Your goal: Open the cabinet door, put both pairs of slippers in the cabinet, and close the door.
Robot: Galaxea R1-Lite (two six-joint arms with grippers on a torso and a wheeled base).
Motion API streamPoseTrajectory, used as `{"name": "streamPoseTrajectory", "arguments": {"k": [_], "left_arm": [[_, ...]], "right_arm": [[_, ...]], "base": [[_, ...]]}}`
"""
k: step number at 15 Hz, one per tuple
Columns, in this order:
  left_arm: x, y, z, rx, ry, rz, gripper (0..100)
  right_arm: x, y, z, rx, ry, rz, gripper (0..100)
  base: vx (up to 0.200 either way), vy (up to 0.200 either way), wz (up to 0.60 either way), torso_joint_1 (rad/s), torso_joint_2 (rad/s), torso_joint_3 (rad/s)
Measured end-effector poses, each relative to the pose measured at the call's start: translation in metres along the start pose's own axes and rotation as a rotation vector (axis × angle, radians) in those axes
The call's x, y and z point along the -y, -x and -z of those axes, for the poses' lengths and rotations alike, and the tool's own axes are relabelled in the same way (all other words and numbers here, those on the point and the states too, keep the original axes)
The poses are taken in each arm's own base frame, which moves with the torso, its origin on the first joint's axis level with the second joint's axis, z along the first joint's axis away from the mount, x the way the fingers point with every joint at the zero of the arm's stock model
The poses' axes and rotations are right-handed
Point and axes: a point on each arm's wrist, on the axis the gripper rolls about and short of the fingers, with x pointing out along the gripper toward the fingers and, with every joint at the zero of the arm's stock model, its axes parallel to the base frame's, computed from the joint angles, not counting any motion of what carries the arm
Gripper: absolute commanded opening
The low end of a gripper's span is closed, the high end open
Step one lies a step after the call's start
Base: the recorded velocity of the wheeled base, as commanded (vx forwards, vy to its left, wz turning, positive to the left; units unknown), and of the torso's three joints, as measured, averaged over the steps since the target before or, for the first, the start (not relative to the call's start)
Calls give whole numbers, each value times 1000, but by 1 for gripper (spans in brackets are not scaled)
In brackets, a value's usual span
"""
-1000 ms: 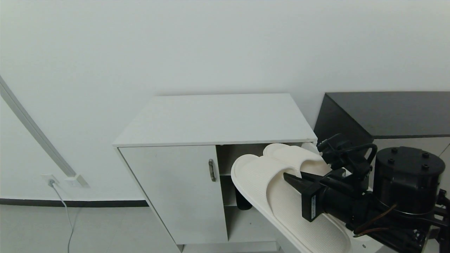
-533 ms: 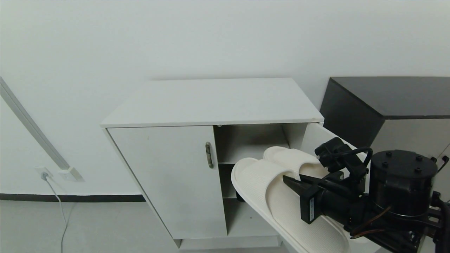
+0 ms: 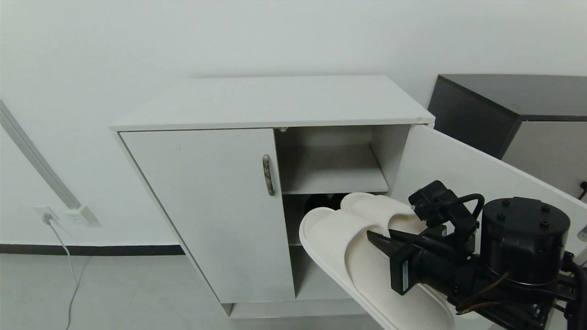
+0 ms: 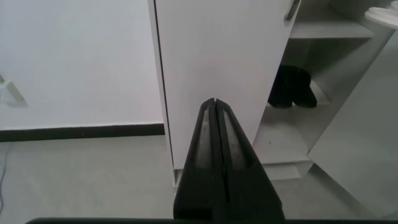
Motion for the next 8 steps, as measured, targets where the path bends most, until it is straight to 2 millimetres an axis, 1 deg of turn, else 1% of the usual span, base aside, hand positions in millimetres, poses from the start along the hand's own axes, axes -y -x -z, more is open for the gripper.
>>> {"name": "streamPoseTrajectory", "arguments": {"k": [4, 8], "left_arm": [[0, 0, 0, 0, 0, 0, 0], [0, 0, 0, 0, -1, 1, 0]], "right_arm": [[-2, 0, 1, -4, 2, -6, 0], [-3, -1, 2, -11, 3, -26, 0]], "base": [[0, 0, 0, -107, 464, 348], [0, 0, 0, -50, 447, 387]]}}
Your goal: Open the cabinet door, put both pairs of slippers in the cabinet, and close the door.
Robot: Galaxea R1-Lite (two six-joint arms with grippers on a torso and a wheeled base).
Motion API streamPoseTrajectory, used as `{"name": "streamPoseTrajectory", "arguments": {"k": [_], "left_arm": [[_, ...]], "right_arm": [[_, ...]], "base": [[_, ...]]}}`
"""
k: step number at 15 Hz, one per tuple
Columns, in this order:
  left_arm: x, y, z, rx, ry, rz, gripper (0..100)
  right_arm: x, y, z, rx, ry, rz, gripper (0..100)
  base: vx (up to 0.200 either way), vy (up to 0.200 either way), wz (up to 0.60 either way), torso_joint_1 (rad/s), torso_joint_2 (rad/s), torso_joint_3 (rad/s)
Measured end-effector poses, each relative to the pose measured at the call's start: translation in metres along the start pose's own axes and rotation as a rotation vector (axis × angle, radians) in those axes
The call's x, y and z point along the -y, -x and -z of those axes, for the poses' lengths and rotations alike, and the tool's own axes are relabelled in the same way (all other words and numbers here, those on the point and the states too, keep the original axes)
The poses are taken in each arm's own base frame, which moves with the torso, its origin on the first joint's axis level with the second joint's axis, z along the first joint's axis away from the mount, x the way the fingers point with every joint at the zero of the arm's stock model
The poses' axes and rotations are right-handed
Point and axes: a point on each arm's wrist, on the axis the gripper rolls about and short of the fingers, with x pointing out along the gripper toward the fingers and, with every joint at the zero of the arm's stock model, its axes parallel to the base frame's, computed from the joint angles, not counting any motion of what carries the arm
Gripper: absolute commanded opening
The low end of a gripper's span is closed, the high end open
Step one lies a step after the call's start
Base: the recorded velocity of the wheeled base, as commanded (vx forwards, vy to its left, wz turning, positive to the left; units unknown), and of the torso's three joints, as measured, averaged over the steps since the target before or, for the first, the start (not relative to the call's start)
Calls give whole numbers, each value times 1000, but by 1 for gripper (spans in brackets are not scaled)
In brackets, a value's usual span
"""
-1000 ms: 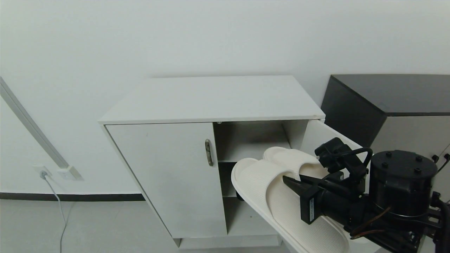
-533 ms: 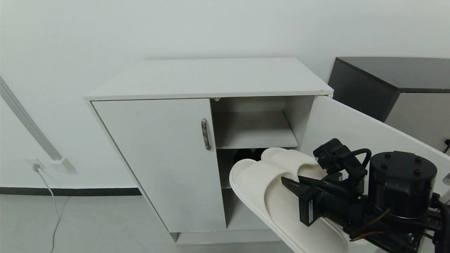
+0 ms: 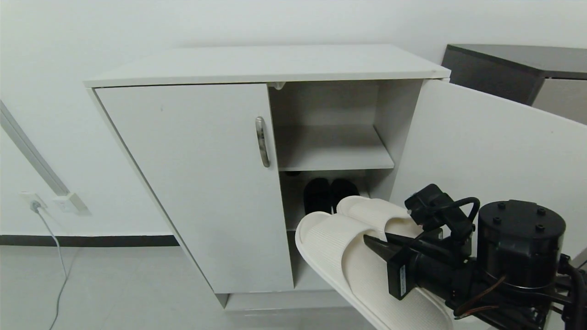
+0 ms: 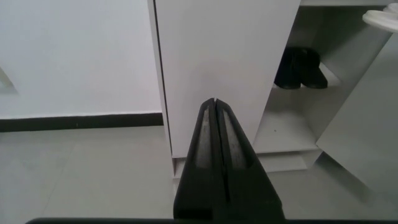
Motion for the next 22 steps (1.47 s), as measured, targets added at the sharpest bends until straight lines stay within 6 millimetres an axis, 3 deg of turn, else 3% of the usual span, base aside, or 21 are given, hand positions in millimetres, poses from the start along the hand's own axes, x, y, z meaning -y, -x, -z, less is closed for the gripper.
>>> {"name": "streamPoseTrajectory", "arguments": {"k": [4, 14, 17, 22], "left_arm": [[0, 0, 0, -1, 0, 1, 0], [0, 0, 0, 0, -4, 2, 0], [0, 0, 0, 0, -4, 2, 0], [0, 0, 0, 0, -4, 2, 0]], "right_arm": [[0, -3, 0, 17, -3, 0, 0], [-1, -15, 6, 39, -7, 42, 0], [-6, -32, 4, 52, -26, 124, 0], [-21, -82, -6, 36, -52, 428, 0]], "base": [[0, 0, 0, -4, 322, 310], [0, 0, 0, 0, 9, 9], [0, 0, 0, 0, 0, 0], [0, 0, 0, 0, 0, 0]]}}
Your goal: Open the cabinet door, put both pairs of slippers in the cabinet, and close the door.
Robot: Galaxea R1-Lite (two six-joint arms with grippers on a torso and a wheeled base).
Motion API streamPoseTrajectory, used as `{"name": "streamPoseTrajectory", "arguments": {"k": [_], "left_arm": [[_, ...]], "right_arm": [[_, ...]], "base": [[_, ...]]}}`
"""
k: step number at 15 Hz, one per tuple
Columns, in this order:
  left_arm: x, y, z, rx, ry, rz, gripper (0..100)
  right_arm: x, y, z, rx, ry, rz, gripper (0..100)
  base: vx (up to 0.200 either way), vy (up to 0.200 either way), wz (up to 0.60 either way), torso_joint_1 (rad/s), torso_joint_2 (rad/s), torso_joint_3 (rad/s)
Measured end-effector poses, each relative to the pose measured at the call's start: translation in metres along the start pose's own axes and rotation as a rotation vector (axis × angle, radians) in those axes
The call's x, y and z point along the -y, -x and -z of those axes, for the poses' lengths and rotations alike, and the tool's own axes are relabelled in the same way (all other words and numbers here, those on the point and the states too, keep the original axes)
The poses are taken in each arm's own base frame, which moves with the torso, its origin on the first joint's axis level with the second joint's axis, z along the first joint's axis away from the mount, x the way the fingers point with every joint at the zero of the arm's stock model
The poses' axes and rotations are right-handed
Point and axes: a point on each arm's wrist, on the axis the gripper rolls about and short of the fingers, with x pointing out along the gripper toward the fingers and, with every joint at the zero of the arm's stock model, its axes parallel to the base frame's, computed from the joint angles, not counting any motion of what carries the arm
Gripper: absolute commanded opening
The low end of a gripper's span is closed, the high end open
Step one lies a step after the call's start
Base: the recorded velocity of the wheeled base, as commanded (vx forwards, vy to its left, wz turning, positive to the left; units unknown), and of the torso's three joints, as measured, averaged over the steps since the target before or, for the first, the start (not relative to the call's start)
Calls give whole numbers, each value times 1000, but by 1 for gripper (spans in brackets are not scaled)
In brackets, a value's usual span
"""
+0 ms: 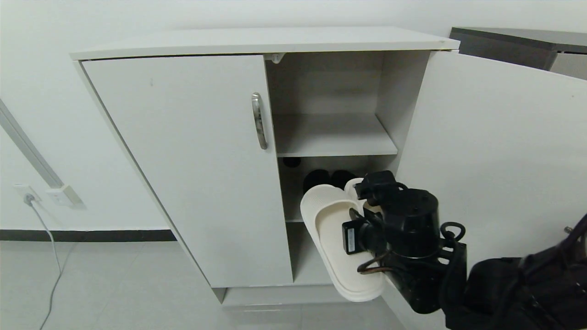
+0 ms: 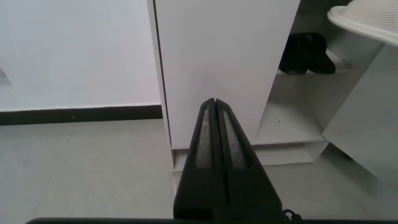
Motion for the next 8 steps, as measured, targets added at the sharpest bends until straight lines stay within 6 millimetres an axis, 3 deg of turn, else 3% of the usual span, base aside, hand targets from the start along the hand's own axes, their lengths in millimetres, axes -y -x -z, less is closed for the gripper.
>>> {"name": "streamPoseTrajectory", "arguments": {"k": [4, 8], "left_arm": [[0, 0, 0, 0, 1, 0, 0], [0, 0, 0, 0, 0, -1, 0]], "right_arm": [[-17, -19, -30, -28, -26, 148, 0], [-25, -19, -59, 35, -50, 193, 0]], "base": [[0, 0, 0, 0, 0, 0], [0, 0, 0, 0, 0, 0]]}}
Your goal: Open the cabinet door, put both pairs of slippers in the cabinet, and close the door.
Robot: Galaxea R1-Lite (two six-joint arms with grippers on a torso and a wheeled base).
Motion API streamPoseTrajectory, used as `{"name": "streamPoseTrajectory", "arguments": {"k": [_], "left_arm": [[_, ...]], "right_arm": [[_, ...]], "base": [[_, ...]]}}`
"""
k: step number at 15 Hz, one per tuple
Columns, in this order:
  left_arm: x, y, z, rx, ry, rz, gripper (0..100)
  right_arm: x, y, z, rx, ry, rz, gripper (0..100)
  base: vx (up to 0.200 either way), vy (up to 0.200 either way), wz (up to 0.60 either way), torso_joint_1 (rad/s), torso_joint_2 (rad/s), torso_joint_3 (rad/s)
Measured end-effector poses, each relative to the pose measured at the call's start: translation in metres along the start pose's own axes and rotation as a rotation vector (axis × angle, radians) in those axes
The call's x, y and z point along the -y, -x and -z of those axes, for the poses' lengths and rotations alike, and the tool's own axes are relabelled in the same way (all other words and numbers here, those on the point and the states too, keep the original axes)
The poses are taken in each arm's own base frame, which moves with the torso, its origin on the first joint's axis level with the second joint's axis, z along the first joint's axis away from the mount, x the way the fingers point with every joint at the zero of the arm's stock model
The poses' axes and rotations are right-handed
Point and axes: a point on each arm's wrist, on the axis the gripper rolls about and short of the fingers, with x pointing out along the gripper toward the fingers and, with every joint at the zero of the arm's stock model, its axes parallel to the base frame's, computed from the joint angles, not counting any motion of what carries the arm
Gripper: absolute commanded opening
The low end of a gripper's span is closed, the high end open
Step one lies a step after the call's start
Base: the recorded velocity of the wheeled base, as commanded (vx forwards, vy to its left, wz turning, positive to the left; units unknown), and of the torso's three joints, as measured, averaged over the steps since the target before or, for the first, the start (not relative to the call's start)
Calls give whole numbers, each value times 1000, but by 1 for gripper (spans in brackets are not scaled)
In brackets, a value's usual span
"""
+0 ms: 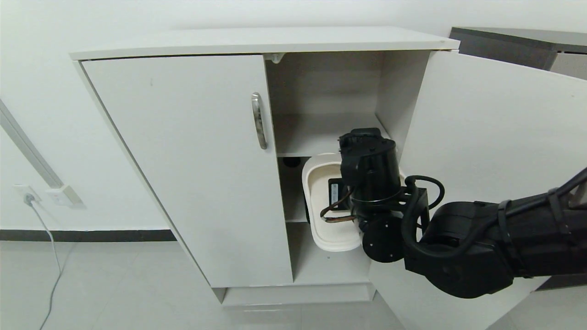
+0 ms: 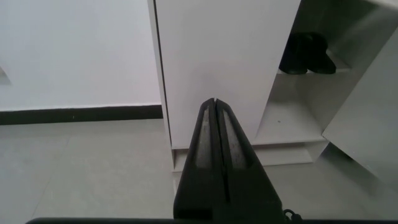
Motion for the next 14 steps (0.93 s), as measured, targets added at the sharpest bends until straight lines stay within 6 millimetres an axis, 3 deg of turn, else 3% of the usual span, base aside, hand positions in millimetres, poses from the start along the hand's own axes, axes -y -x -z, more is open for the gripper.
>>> {"name": "streamPoseTrajectory", "arguments": {"k": [10, 14], "left_arm": [[0, 0, 0, 0, 0, -1, 0], [0, 0, 0, 0, -1, 0, 0]], "right_arm": [[-4, 1, -21, 73, -23, -12, 0], [-5, 1, -20, 73, -22, -13, 0]], "base": [[0, 0, 0, 0, 0, 0], [200, 0, 0, 1, 0, 4]]}}
